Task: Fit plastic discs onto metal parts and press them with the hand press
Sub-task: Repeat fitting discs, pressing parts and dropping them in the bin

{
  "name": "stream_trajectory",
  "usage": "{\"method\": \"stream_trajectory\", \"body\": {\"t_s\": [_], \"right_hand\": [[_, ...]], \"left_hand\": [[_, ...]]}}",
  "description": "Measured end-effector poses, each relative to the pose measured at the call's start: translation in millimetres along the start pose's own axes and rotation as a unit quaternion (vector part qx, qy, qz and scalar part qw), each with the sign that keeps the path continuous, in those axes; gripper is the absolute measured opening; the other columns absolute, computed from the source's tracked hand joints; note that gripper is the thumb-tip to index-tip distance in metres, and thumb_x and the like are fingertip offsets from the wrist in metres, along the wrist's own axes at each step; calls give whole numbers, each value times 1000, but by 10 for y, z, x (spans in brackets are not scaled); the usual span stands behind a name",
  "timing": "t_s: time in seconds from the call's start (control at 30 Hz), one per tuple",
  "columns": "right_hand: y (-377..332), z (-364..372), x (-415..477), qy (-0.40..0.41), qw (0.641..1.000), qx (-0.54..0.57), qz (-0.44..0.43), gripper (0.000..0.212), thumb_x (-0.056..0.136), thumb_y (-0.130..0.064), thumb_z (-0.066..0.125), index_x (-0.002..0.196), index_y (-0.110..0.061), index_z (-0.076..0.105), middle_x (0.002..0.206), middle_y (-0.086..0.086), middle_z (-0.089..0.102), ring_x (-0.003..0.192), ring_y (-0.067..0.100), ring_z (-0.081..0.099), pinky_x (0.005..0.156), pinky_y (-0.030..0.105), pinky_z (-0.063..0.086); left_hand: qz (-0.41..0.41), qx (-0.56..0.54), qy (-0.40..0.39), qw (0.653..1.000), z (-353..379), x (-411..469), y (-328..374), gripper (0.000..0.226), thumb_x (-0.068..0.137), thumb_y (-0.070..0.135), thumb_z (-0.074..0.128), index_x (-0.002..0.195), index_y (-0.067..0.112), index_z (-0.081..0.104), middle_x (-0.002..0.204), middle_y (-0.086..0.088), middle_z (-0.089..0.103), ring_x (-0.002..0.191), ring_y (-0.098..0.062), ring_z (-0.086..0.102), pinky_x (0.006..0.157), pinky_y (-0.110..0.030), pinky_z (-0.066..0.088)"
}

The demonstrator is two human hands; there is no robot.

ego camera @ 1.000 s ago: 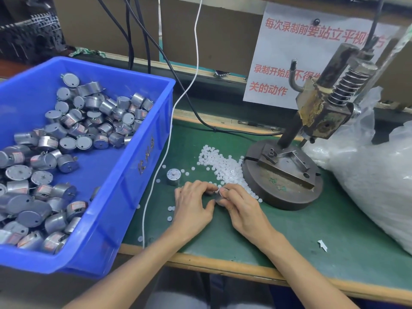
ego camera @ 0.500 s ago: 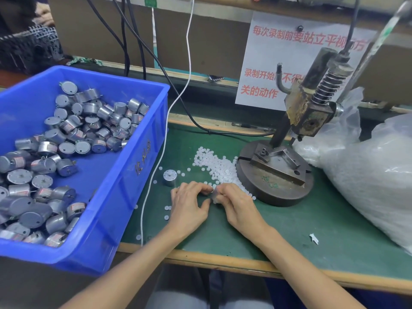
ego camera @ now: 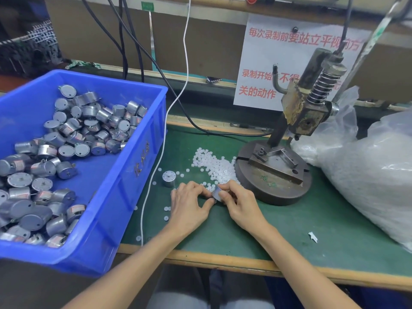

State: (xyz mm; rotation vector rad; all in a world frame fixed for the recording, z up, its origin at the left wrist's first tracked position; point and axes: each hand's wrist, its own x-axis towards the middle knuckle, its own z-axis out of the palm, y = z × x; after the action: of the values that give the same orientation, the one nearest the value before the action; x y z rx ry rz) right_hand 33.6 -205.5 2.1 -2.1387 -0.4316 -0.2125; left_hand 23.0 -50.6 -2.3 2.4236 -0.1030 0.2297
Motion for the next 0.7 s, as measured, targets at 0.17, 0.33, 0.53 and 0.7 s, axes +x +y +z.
{"method": "stream_trajectory", "body": {"t_s": [0.17,0.33,0.53,0.7], "right_hand": [[0,5,-15,-5,997,-51,-53,8,91,-2,56,91,5,61,85,0,61,77,3,47,72,5,35],[9,8,-4,8,996,-62,-69,8,90,-2,54,90,3,61,85,9,64,77,5,46,72,6,35],[-27,26,-35,-13,982,-115,-147,10,88,2,54,94,6,61,93,16,61,86,20,55,77,22,45],[-54,35,-46,-24,976,-146,-158,15,88,-1,56,99,6,63,99,18,60,79,30,60,68,34,52]], "left_hand": [[1,-3,2,1000,15,0,-22,3,83,29,64,82,27,62,87,17,50,93,-10,44,78,-21,17],[-5,-2,6,1000,27,8,-16,5,84,30,63,82,26,64,90,14,55,93,-10,44,80,-21,19],[-11,-21,21,1000,18,5,-15,1,85,25,62,86,24,62,90,14,56,92,-10,45,80,-19,18],[2,-41,26,999,7,-10,-17,25,82,14,59,103,28,61,94,16,61,86,-4,40,79,-20,21]]}}
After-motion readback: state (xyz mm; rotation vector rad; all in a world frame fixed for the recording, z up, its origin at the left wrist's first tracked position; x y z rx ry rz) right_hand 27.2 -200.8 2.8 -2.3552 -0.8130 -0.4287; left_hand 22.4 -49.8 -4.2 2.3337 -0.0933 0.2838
